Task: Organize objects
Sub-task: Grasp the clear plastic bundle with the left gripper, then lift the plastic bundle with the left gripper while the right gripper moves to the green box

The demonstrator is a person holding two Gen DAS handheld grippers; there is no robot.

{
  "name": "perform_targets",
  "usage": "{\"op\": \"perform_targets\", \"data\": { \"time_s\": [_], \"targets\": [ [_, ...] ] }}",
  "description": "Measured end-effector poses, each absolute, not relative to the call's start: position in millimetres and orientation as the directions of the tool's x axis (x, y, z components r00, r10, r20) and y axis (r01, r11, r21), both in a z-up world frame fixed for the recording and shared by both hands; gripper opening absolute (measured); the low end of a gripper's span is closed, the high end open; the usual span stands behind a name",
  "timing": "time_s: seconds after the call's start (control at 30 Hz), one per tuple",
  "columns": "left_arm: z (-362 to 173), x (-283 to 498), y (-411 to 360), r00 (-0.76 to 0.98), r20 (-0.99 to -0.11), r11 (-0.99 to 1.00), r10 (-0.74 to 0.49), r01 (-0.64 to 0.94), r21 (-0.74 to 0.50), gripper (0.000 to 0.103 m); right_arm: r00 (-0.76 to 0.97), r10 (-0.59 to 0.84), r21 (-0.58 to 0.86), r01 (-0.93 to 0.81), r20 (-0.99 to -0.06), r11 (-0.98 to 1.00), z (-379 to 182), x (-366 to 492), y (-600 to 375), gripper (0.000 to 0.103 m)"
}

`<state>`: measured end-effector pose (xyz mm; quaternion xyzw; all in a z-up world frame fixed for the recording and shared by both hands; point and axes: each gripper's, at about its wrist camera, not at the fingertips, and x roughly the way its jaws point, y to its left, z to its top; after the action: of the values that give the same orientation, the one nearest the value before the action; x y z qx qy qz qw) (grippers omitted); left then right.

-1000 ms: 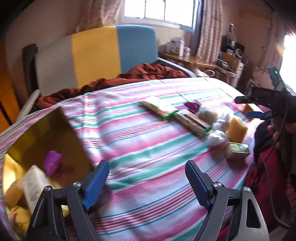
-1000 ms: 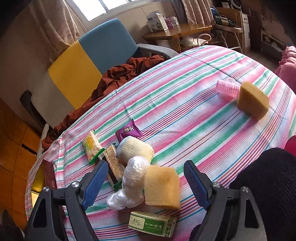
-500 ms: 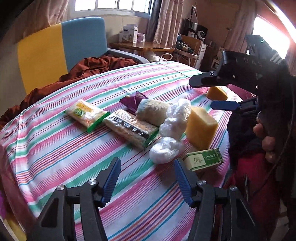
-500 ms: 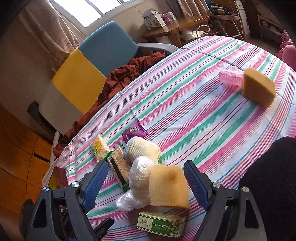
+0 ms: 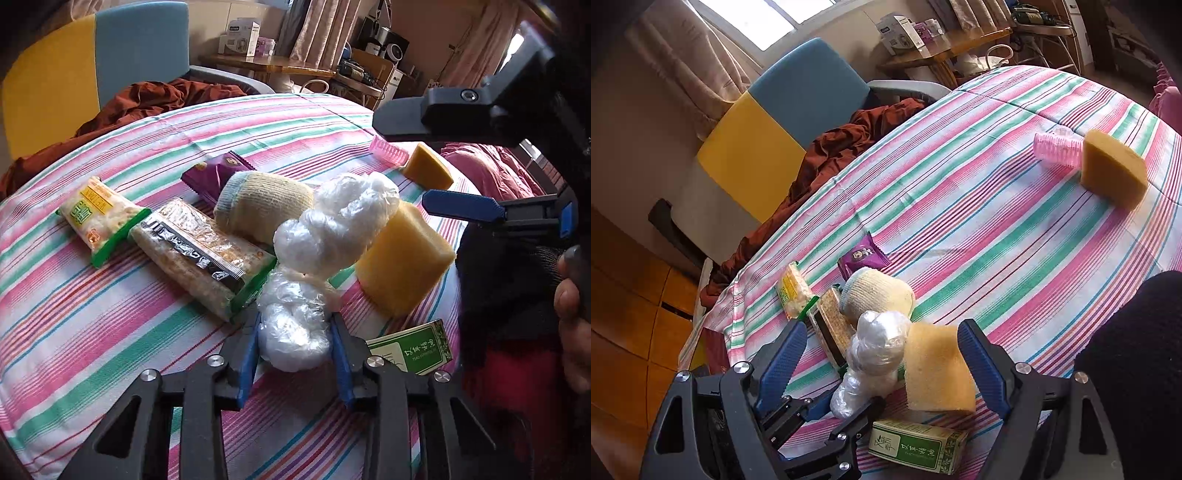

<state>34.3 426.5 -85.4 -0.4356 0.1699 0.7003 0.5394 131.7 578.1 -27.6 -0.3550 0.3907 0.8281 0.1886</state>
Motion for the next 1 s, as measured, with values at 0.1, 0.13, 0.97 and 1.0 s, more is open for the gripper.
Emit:
{"op": "perform_targets", "data": {
  "time_s": [0.1,0.13,0.97,1.0],
  "targets": [
    [-85,33,409,-0.042,-0.787,-0.374,0.615,-0.895,-0.245,0.031,-0.673,0.033,0.513,-0.594,-0.739,-0.62,-28,131,579,0.085],
    [-86,32,401,-0.047,-0.787,-0.384,0.616,-0.89,-0.247,0.031,-0.67,0.034,0.511,-0.597,-0.742,-0.619,-29,131,579,0.085],
    [-76,4,268,-0.258,-0.751,-0.588,0.608,-0.782,-0.208,0.068,-0.597,0.066,0.442,-0.658,-0.799,-0.609,-33,125,577,0.085],
    [-75,2,269,-0.261,-0.749,-0.588,0.61,-0.782,-0.206,0.068,-0.596,0.067,0.44,-0.66,-0.8,-0.609,-34,125,577,0.085]
  ]
}}
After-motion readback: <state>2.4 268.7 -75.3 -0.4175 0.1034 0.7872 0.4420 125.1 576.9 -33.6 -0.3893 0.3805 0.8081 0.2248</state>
